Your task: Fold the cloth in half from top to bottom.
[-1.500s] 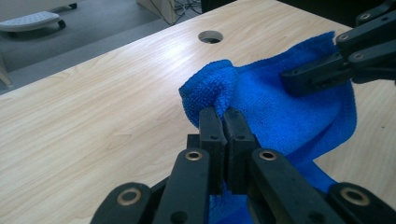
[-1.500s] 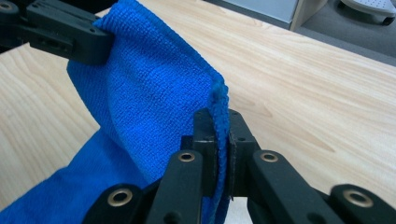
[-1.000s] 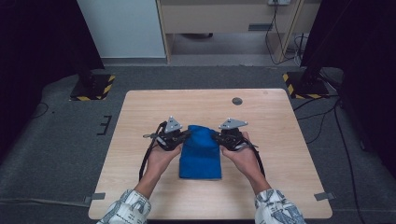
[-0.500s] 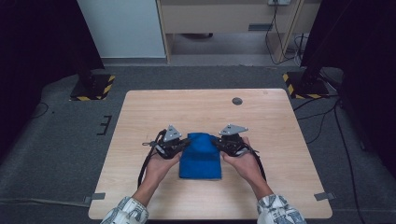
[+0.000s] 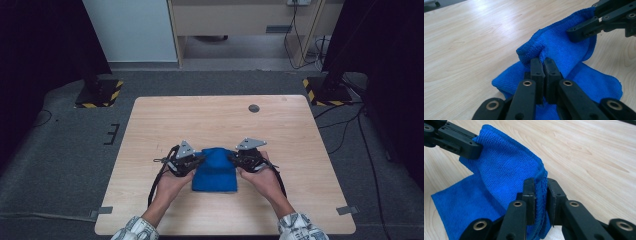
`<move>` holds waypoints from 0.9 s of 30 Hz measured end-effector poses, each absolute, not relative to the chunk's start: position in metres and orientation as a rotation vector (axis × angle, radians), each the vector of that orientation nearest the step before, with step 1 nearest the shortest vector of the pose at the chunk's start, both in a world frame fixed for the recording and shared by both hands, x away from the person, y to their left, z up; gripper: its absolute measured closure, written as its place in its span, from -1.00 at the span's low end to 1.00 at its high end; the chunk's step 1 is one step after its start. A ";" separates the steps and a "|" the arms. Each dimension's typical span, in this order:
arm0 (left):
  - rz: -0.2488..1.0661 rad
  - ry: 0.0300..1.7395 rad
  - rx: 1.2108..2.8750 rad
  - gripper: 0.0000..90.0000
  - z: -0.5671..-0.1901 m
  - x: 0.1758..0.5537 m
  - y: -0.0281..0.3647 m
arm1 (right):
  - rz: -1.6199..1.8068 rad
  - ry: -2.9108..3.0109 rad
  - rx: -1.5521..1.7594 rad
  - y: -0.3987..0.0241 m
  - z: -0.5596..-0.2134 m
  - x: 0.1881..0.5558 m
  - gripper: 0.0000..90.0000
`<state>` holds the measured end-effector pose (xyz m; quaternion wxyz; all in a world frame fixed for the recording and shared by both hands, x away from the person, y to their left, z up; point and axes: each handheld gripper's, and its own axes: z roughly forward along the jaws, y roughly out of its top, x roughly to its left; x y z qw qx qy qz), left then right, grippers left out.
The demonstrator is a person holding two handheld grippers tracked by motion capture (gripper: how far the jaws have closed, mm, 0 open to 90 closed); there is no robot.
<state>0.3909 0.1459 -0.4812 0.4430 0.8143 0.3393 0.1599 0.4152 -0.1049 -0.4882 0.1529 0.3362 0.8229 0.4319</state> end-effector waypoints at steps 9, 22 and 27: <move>0.375 0.841 2.035 0.94 -0.490 0.384 0.143 | 1.220 2.404 0.997 -0.104 -0.494 0.412 0.33; 0.354 0.840 2.030 0.93 -0.499 0.376 0.147 | 1.222 2.389 1.052 -0.103 -0.488 0.412 -0.02; 0.346 0.832 2.039 0.93 -0.503 0.375 0.149 | 1.221 2.370 1.046 -0.103 -0.481 0.413 -0.01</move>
